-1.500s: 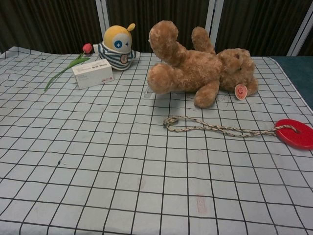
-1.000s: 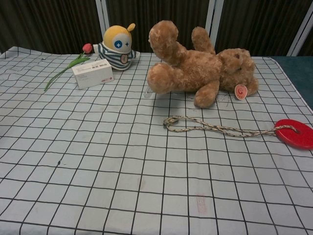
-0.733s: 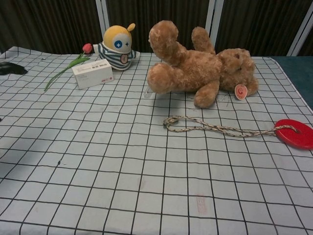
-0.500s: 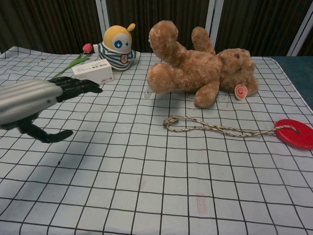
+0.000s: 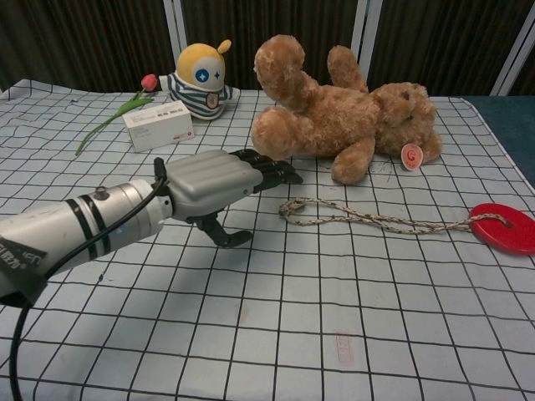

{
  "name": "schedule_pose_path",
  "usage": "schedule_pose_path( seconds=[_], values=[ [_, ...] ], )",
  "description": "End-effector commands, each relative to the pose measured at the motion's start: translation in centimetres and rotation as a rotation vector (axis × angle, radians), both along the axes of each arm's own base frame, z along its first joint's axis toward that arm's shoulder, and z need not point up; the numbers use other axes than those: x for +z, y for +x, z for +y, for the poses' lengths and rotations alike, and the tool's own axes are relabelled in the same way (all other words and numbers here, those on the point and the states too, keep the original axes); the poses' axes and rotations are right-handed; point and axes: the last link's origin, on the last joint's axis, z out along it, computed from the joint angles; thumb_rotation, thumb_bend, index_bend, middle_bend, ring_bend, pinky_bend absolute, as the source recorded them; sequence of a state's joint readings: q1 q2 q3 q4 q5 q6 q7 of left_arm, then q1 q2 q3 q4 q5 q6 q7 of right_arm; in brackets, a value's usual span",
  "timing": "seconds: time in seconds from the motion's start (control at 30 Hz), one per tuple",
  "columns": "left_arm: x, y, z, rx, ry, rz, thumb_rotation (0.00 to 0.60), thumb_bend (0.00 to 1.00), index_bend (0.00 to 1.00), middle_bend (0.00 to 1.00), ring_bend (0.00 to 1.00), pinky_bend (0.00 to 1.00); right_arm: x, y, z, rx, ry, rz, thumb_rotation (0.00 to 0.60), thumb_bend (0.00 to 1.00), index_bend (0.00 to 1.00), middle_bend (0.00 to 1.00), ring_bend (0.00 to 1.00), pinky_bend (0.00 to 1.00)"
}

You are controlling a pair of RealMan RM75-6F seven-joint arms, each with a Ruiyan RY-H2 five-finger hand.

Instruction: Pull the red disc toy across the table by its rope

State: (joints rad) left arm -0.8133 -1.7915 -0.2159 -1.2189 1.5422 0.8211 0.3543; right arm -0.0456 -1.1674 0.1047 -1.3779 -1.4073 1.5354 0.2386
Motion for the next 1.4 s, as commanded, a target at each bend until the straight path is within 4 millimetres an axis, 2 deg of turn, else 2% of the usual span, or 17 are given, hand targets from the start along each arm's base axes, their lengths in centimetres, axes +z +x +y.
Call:
schedule_pose_path(
  seconds=[0.03, 0.37, 0.63, 1.13, 1.4],
  values=[
    [-1.0, 1.2, 1.0, -0.014, 0.026, 0.010, 0.600, 0.42, 0.00, 0.00, 0.00, 0.04, 0.1, -0.2, 0.0, -0.006, -0.002, -0.003, 0.600, 0.03, 0.00, 0.00, 0.00, 0.00],
    [-3.1, 0.9, 2.9, -0.036, 0.054, 0.114, 0.600, 0.43, 0.00, 0.00, 0.00, 0.05, 0.1, -0.4, 0.0, -0.007, -0.001, -0.004, 0.600, 0.03, 0.00, 0.00, 0.00, 0.00],
    [-3.8, 0.8, 3.4, -0.047, 0.055, 0.127, 0.600, 0.43, 0.08, 0.00, 0.00, 0.06, 0.1, -0.4, -0.1, -0.013, 0.001, -0.001, 0.600, 0.03, 0.00, 0.00, 0.00, 0.00],
    [-5.0, 0.9, 3.6, -0.062, 0.057, 0.123, 0.600, 0.45, 0.30, 0.02, 0.00, 0.08, -0.2, -0.9, -0.1, -0.034, 0.012, -0.004, 0.600, 0.03, 0.00, 0.00, 0.00, 0.00],
    [-4.6, 0.7, 3.9, -0.074, 0.076, 0.129, 0.600, 0.47, 0.52, 0.04, 0.00, 0.08, -0.4, -1.1, -0.2, -0.042, 0.016, -0.006, 0.600, 0.03, 0.00, 0.00, 0.00, 0.00]
  ],
)
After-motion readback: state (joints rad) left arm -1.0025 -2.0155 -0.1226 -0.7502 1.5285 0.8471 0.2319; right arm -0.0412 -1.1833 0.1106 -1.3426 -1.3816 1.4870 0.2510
